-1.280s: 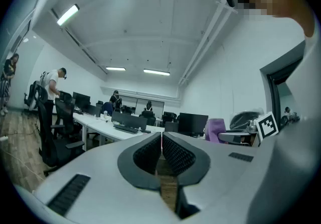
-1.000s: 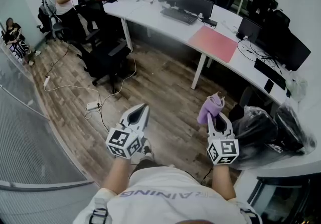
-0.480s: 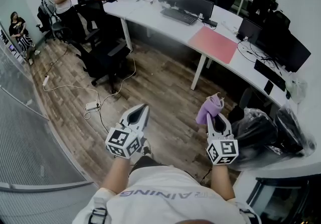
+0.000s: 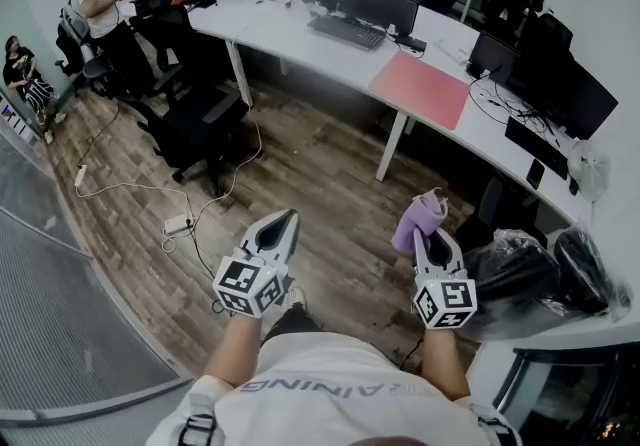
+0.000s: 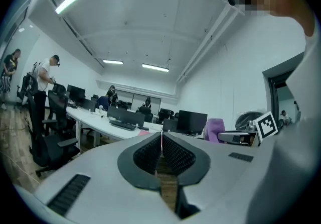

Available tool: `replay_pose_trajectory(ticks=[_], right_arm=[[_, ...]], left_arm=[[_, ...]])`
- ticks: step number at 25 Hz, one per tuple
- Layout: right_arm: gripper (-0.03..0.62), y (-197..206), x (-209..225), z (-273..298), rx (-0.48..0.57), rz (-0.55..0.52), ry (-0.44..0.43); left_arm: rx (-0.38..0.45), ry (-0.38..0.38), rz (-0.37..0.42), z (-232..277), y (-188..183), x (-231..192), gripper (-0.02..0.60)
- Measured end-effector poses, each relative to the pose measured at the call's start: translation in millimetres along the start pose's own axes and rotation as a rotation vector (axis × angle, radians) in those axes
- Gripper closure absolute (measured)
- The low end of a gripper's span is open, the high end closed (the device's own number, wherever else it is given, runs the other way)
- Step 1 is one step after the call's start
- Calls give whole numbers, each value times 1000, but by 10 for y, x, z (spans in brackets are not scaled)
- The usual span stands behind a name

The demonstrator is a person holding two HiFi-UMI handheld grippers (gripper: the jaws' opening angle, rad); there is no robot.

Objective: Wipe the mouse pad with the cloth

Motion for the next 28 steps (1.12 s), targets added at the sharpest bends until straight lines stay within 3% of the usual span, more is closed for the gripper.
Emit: replay_pose_trajectory(ticks=[14, 28], right_arm=[[497, -15, -419, 1347, -9, -34, 83], [497, 157, -398, 2162, -55, -41, 84]], left_arm=[[-21, 112, -13, 776, -214, -1354, 546], [-40, 133, -41, 1271, -148, -1972, 546]])
Point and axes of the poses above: the fingertips, and each gripper's own axes: z forward along the fingers, x to its right, y out of its underside, the point moved 3 cm from there along -z, backward along the fingers, and after that the axes turned 10 degrees about x, right-handed, at the moved point
